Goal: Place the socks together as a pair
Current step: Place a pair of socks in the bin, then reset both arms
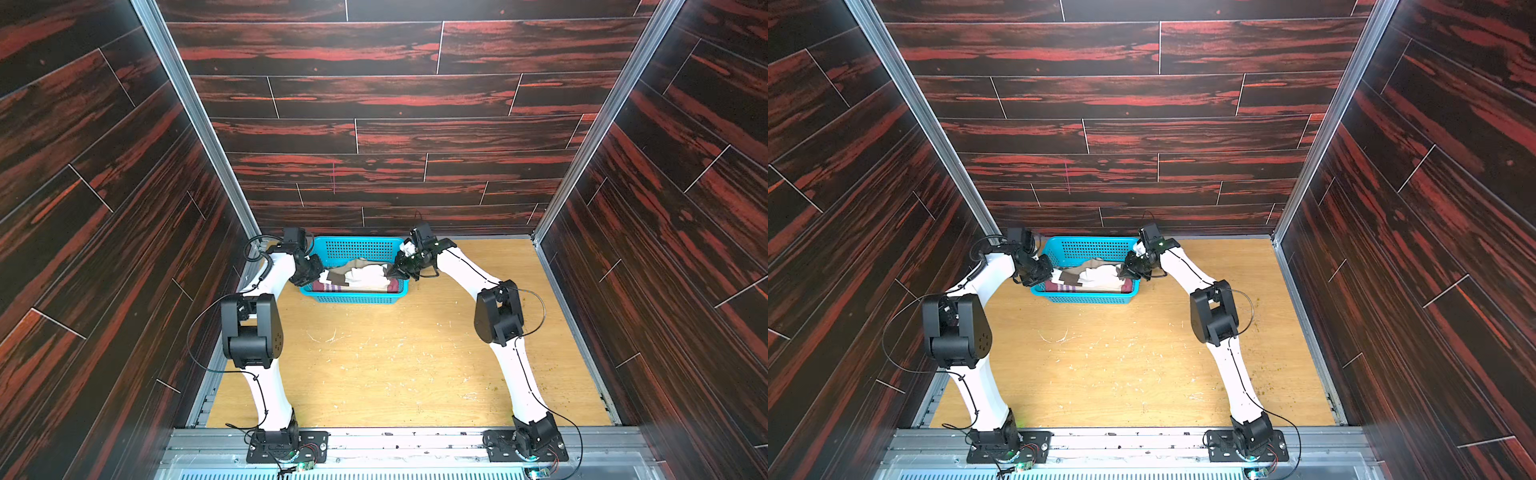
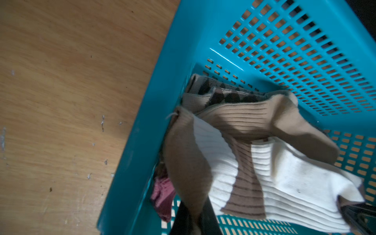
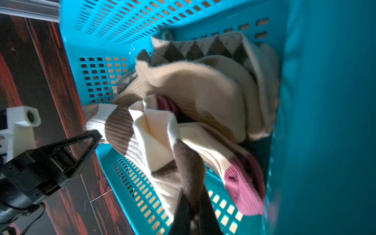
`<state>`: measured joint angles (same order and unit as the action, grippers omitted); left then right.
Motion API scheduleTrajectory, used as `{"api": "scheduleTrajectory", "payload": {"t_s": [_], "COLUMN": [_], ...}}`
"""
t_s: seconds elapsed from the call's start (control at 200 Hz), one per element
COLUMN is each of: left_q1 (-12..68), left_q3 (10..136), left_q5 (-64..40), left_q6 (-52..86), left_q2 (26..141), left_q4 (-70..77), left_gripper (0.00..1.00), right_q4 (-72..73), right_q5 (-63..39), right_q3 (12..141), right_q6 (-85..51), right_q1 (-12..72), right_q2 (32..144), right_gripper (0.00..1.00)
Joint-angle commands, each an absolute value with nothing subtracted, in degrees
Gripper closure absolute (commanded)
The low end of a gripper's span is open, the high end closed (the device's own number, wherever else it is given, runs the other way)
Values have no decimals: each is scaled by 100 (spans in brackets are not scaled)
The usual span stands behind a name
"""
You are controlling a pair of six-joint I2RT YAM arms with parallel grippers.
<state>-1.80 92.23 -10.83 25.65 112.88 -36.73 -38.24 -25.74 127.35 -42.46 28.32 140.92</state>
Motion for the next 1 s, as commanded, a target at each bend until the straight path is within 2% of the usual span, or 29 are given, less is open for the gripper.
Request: {"api": "scheduleTrajectory", "payload": {"t_s": [0.0, 0.075, 0.18, 0.376, 0.391, 0.446, 0.511, 0.832, 0.992], "left_q1": [-185, -185, -184, -185, -185, -185, -185, -202, -202], "left_q3": [9196, 9220, 9207, 9245, 9257, 9288, 9339, 10107, 10186], "left_q5": [-830, -860, -864, -863, -823, -793, -719, 314, 318], "left_q6": [2329, 2332, 2405, 2540, 2556, 2611, 2690, 3024, 3000], "left_q2": [11285, 11294, 11237, 11025, 10994, 10875, 10701, 9835, 9202], "left_q4": [-3797, -3837, -3832, -3853, -3869, -3893, -3936, -4514, -4576], "left_gripper": [95, 89, 78, 35, 29, 23, 1, 0, 0], "right_q4": [-3940, -4059, -4279, -4915, -4920, -4951, -5004, -5097, -4932], "right_q5": [-2303, -2206, -2052, -1621, -1610, -1560, -1462, -1092, -406], "right_q3": [12589, 12678, 12860, 13335, 13336, 13337, 13354, 13202, 12184], "right_q6": [-4075, -4061, -4075, -4183, -4184, -4184, -4156, -3525, -2760], "right_q1": [2830, 2839, 2834, 2830, 2830, 2834, 2830, 2786, 2777], "right_q2": [13994, 13941, 13852, 13736, 13717, 13613, 13490, 12490, 11378], "right_gripper": [76, 64, 56, 52, 52, 52, 52, 40, 35]}}
